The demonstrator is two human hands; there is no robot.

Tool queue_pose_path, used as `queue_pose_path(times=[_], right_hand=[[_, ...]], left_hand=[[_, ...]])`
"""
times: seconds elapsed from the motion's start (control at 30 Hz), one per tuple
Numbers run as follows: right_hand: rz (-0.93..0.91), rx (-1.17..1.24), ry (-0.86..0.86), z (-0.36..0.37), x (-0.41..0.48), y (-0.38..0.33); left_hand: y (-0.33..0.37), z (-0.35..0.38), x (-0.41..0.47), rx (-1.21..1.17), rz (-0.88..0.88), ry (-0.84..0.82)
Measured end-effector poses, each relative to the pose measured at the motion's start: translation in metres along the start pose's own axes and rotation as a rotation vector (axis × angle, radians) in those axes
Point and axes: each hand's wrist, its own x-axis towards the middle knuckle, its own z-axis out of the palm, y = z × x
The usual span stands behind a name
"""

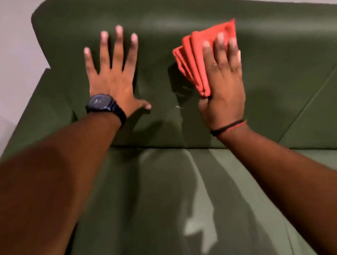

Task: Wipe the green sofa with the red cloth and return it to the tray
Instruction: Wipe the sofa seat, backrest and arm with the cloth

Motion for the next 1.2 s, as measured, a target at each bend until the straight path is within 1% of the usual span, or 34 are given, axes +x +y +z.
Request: queue_pose_path(times=[0.1, 0.17, 0.2, 0.23, 0.3, 0.33, 0.37, 0.4, 0.47, 0.53, 0.57, 0.67, 0.7, 0.77, 0.87, 0.9, 0.93, 1.03, 1.07, 1.13, 1.2], right_hand=[[-0.116, -0.182, -0.119, 0.027, 0.003, 0.01], [-0.138, -0.253, -0.095, 0.047, -0.006, 0.011], [-0.184, -0.271, -0.078, 0.056, -0.014, 0.012], [-0.261, -0.281, -0.099, 0.063, -0.025, 0.012], [-0.447, -0.306, -0.199, 0.069, -0.046, 0.018], [-0.51, -0.333, -0.229, 0.067, -0.051, 0.021], [-0.535, -0.355, -0.223, 0.066, -0.051, 0.023], [-0.522, -0.364, -0.195, 0.066, -0.047, 0.023], [-0.43, -0.334, -0.127, 0.068, -0.034, 0.019], [-0.361, -0.284, -0.106, 0.073, -0.026, 0.012], [-0.385, -0.283, -0.145, 0.074, -0.029, 0.01], [-0.627, -0.366, -0.33, 0.063, -0.045, 0.02], [-0.666, -0.394, -0.362, 0.056, -0.044, 0.025], [-0.652, -0.413, -0.311, 0.054, -0.034, 0.029], [-0.468, -0.36, -0.167, 0.061, -0.015, 0.021], [-0.466, -0.349, -0.163, 0.065, -0.014, 0.019], [-0.514, -0.35, -0.207, 0.065, -0.018, 0.019], [-0.771, -0.389, -0.427, 0.054, -0.039, 0.037], [-0.823, -0.411, -0.475, 0.048, -0.041, 0.045], [-0.874, -0.433, -0.467, 0.042, -0.036, 0.053], [-0.834, -0.419, -0.392, 0.045, -0.028, 0.056]], left_hand=[[-0.002, 0.009, 0.013, 0.054, 0.026, 0.013], [-0.005, 0.017, 0.015, 0.076, 0.031, 0.033], [-0.007, 0.019, 0.015, 0.076, 0.043, 0.047], [-0.009, 0.021, 0.016, 0.069, 0.061, 0.065], [-0.014, 0.024, 0.016, 0.053, 0.09, 0.088], [-0.015, 0.024, 0.015, 0.051, 0.094, 0.095], [-0.015, 0.024, 0.015, 0.055, 0.092, 0.095], [-0.014, 0.024, 0.015, 0.058, 0.087, 0.092], [-0.012, 0.025, 0.015, 0.057, 0.075, 0.089], [-0.013, 0.027, 0.013, 0.061, 0.055, 0.099], [-0.013, 0.029, 0.012, 0.059, 0.049, 0.101], [-0.011, 0.036, 0.003, 0.037, 0.036, 0.105], [-0.01, 0.037, 0.001, 0.035, 0.03, 0.104], [-0.01, 0.038, 0.0, 0.034, 0.02, 0.097], [-0.008, 0.039, -0.001, 0.032, -0.002, 0.086], [-0.008, 0.039, -0.002, 0.03, -0.005, 0.084], [-0.008, 0.04, -0.002, 0.022, -0.004, 0.081], [-0.008, 0.04, -0.004, 0.014, -0.006, 0.071], [-0.007, 0.039, -0.005, 0.013, -0.007, 0.066], [-0.007, 0.038, -0.005, 0.021, -0.01, 0.061], [-0.006, 0.038, -0.004, 0.018, -0.01, 0.053]])
